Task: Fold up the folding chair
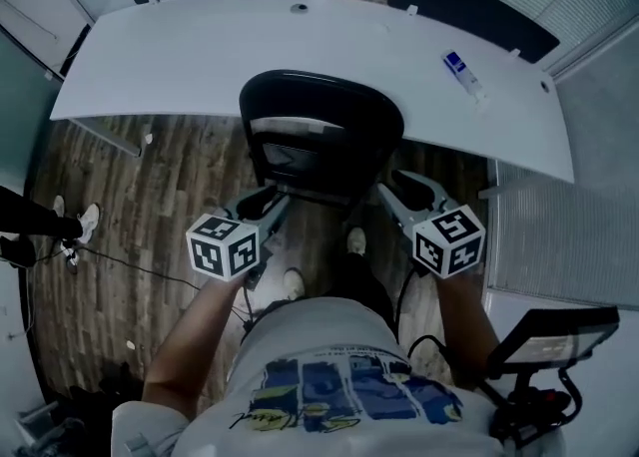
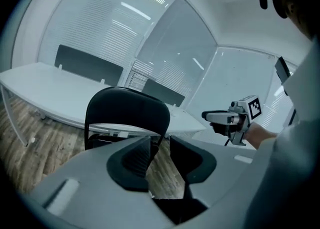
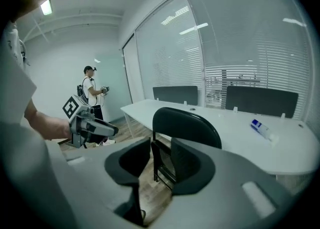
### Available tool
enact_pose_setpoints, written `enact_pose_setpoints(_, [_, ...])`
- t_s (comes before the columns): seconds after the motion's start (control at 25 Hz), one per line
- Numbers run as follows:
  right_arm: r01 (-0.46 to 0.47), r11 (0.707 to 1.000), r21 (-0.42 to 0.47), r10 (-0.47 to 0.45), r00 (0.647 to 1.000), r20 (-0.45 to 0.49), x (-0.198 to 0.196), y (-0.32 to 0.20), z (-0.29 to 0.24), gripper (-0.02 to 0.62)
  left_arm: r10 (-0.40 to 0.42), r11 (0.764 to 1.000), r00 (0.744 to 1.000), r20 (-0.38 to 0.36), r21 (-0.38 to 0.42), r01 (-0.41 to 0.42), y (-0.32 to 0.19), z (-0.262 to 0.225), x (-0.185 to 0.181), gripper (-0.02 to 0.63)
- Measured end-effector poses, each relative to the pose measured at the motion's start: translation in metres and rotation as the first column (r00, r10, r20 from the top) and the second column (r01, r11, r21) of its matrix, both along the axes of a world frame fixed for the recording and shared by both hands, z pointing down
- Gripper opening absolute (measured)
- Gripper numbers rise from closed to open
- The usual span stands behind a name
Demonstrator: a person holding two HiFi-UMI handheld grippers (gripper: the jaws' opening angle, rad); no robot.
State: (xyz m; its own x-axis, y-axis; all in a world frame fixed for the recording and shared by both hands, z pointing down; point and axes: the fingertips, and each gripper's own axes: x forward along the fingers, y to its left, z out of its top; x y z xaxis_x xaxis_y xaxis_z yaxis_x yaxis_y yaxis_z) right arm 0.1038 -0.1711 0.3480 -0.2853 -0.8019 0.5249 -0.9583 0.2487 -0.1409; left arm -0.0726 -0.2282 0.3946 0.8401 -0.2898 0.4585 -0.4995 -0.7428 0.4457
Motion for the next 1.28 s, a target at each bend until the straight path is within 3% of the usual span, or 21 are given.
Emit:
enact_pose_setpoints(0.12, [-0.05, 0.999, 0.012, 0.05, 0.999, -0.017, -0.005, 0.021, -0.001, 0.076, 0.042, 0.999, 0.999, -0.003, 0.026, -0.042, 0.017, -0.009, -0.004, 0.094])
enact_pose_setpoints(0.28, [-0.097, 0.994, 0.057, 0.1, 0.993, -0.058, -0.043, 0.086, -0.02, 0.003, 0.089, 0.994, 0.996, -0.02, 0.066, -0.087, 0.073, -0.024, -0.037, 0.008])
enact_pose_setpoints(0.56, [-0.117, 0.991, 0.058, 0.122, 0.989, -0.083, -0.071, 0.134, -0.028, 0.002, 0.186, 0.979, 0.982, -0.013, 0.083, -0.185, 0.12, -0.035, -0.042, 0.006])
enact_pose_setpoints(1.0, [-0.068, 0.995, 0.07, 0.075, 0.993, -0.094, -0.102, 0.227, -0.034, 0.002, 0.223, 0.963, 0.975, -0.011, 0.158, -0.219, 0.207, -0.059, -0.049, 0.006])
enact_pose_setpoints(1.28, [-0.06, 0.993, 0.098, 0.068, 0.995, -0.077, -0.184, 0.346, -0.036, 0.003, 0.209, 0.963, 0.978, -0.023, 0.182, -0.202, 0.327, -0.07, -0.128, 0.006])
